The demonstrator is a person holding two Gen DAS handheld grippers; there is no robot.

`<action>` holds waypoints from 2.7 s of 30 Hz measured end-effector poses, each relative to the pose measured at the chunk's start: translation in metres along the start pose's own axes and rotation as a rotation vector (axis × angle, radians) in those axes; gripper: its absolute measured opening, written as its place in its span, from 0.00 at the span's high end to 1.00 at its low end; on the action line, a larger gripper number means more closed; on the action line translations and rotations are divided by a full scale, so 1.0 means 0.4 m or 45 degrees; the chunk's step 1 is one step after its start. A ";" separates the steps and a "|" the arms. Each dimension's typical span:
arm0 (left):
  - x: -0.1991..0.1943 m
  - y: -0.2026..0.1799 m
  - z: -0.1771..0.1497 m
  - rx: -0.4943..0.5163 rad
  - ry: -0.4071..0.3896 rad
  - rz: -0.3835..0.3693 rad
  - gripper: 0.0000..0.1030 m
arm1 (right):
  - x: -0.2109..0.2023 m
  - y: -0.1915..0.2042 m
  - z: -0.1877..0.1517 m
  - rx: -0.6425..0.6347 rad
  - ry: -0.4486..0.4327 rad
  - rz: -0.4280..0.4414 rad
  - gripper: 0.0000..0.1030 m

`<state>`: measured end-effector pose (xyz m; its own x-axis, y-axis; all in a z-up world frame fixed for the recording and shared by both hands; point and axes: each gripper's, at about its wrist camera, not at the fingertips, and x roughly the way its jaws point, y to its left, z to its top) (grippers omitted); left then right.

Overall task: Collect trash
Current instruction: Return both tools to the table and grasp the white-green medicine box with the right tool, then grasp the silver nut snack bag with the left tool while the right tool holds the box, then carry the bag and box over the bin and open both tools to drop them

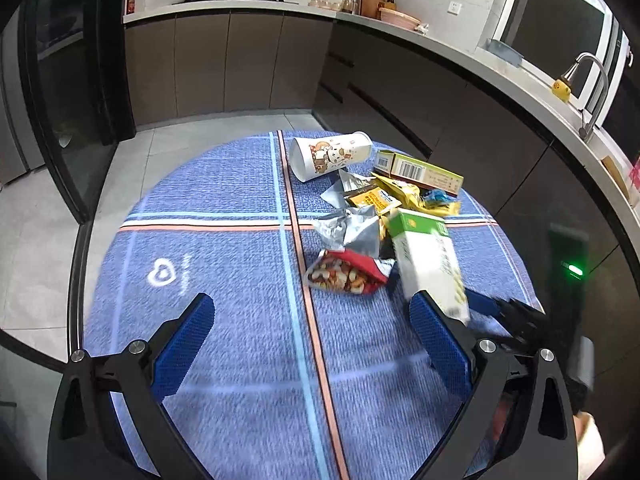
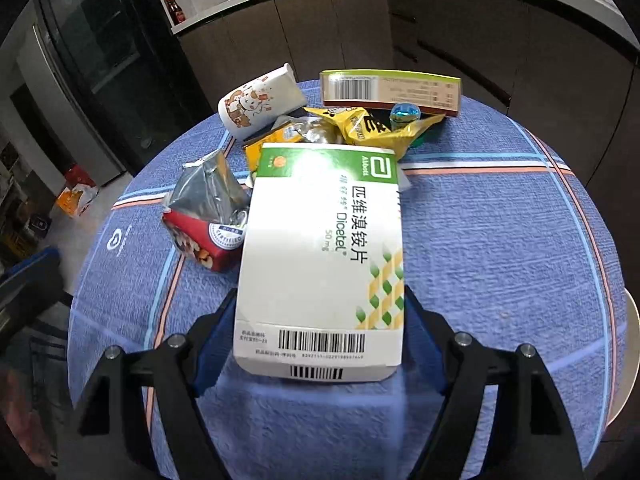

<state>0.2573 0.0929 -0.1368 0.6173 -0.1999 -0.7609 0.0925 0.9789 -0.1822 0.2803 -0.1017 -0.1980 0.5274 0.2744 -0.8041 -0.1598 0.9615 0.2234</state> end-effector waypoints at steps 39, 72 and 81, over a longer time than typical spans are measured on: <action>0.255 -0.002 0.086 -0.033 0.224 -0.024 0.82 | -0.157 -0.106 -0.095 0.052 -0.057 -0.065 0.26; -0.033 -0.522 0.015 0.386 0.089 -0.402 0.82 | -0.471 -0.350 -0.193 0.231 -0.367 -0.160 0.26; 0.037 -0.710 0.004 0.518 0.167 -0.495 0.82 | -0.485 -0.536 -0.256 0.347 -0.357 -0.306 0.26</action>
<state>0.2416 -0.1878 -0.0953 0.3785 -0.5263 -0.7614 0.6019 0.7649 -0.2295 0.1269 -0.3622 -0.1464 0.7340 -0.0001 -0.6792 0.1998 0.9558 0.2158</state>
